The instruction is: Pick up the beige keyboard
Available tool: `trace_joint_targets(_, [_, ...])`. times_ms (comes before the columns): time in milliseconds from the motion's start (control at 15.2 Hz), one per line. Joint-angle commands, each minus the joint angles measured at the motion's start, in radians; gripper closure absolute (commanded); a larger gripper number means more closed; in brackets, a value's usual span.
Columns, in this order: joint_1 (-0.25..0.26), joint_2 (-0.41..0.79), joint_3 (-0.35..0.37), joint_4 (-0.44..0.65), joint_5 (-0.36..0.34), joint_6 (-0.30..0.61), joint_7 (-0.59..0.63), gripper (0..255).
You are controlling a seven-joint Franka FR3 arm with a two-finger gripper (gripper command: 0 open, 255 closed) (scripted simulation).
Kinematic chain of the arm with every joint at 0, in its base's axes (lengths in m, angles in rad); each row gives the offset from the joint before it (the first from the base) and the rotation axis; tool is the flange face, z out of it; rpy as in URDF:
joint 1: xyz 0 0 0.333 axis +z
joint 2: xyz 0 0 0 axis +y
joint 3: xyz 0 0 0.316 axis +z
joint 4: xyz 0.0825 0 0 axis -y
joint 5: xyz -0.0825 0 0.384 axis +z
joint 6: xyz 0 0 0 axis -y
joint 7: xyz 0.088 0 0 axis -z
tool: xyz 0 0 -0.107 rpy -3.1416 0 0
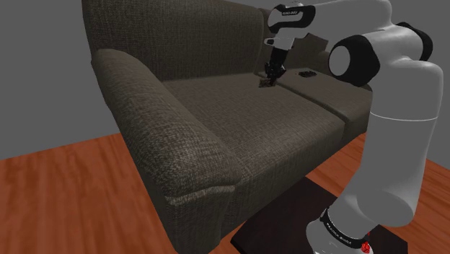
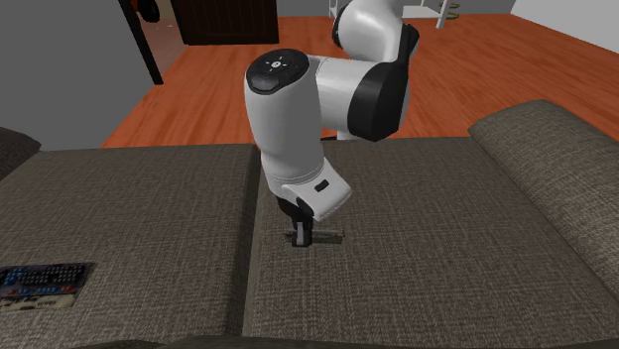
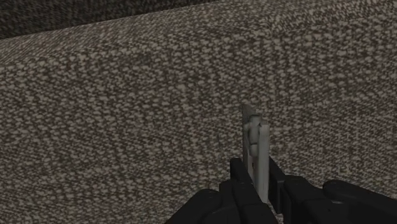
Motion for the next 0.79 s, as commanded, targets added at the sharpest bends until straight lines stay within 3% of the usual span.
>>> trace_joint_targets(0, [-0.008,0.007,-0.002,0.024,-0.001,-0.027,0.002,255])
trace_joint_targets(726, [-0.059,0.043,-0.001,0.228,0.021,-0.195,0.011,255])
